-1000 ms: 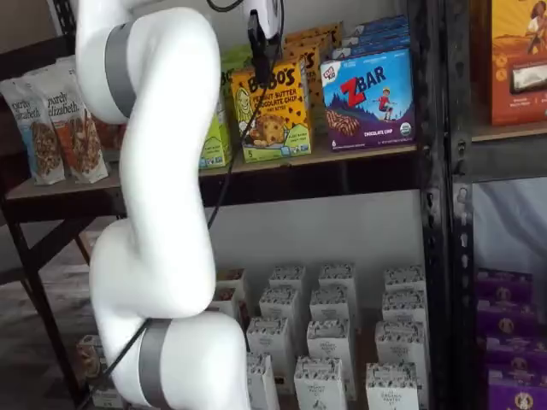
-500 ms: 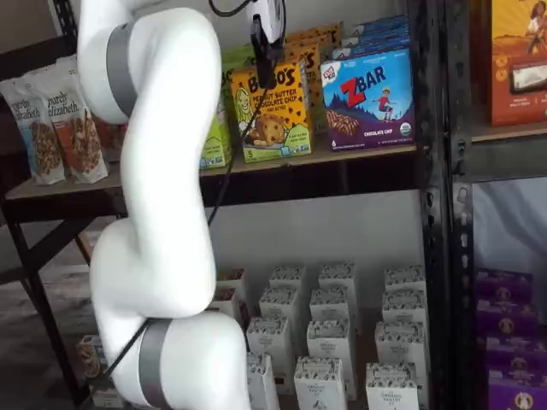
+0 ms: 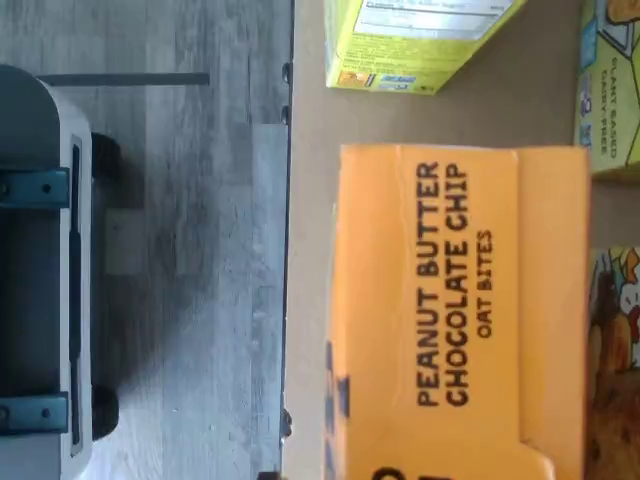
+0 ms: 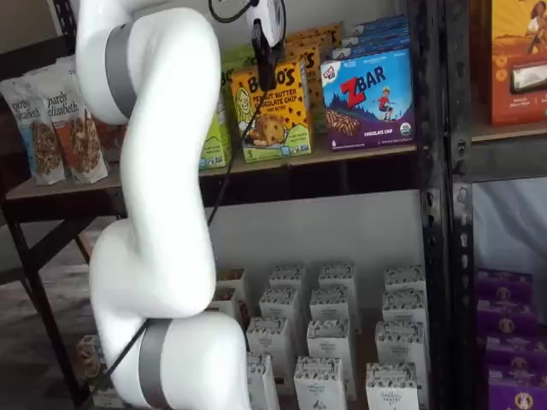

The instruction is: Pick up the orange box on the top shelf, the fifth box from the left

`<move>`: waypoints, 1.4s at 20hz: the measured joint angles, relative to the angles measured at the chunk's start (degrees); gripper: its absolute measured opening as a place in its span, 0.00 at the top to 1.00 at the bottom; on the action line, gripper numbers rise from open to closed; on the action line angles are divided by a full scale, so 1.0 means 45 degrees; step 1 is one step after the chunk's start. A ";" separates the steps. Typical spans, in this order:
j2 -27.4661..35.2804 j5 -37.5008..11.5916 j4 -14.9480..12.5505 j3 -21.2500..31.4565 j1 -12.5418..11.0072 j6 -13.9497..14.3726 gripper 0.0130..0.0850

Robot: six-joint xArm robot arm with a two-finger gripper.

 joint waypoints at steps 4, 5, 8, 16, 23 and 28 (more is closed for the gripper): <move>-0.0071 -0.0151 -0.0100 0.0191 0.0070 0.0048 0.00; -0.0103 -0.0201 -0.0141 0.0252 0.0089 0.0058 0.00; -0.0132 -0.0213 -0.0160 0.0337 0.0109 0.0077 0.00; -0.0113 -0.0083 -0.0099 0.0360 0.0107 0.0092 0.06; -0.0074 0.0100 0.0037 0.0256 0.0021 0.0037 0.28; -0.0114 0.0056 0.0001 0.0303 0.0013 0.0021 0.44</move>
